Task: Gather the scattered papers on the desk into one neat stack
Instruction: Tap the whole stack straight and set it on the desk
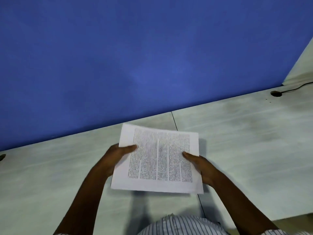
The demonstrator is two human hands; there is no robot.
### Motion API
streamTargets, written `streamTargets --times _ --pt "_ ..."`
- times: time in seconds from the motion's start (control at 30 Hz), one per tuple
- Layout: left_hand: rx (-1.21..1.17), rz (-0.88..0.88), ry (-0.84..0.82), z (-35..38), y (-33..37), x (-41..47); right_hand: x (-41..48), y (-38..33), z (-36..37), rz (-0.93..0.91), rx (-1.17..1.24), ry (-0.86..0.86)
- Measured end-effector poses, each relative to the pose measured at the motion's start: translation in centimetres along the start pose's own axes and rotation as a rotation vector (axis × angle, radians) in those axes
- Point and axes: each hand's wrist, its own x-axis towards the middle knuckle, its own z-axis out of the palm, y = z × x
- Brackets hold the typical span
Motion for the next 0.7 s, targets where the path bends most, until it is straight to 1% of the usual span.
streamTargets --times 0.07,0.1,0.17,0.23,0.33,0.4,0.47,0.53,0.63,0.7 --pt "0.016 -0.065 0.083 1.3 -2.3 0.7 0.4 -0.2 -0.1 0.016 -0.193 0.073" --pt "0.042 -0.082 0.125 2.0 -3.2 1.1 0.8 -0.3 -0.1 -0.014 -0.297 0.119" --pt "0.047 -0.062 0.197 3.4 -4.3 1.6 1.1 -0.4 0.7 -0.124 -0.468 0.200" --pt "0.013 0.004 0.257 4.6 -4.0 1.7 1.1 -1.1 1.5 -0.255 -0.581 0.297" --pt "-0.087 0.132 0.311 4.8 -2.8 1.2 0.0 -3.0 2.0 -0.423 -0.591 0.401" --pt "-0.189 0.178 0.306 4.2 -2.7 1.0 -0.7 -4.0 1.7 -0.486 -0.546 0.421" --pt "-0.245 0.182 0.277 3.7 -3.2 0.9 -1.0 -4.5 0.8 -0.524 -0.501 0.410" --pt "-0.241 0.137 0.252 3.8 -4.2 1.3 -1.2 -4.2 -0.2 -0.518 -0.522 0.379" --pt "-0.264 0.050 0.277 4.0 -5.7 1.5 -0.5 -2.9 -0.3 -0.430 -0.584 0.367" --pt "-0.293 0.054 0.291 4.1 -6.1 1.8 -0.1 -2.6 0.0 -0.429 -0.571 0.374"
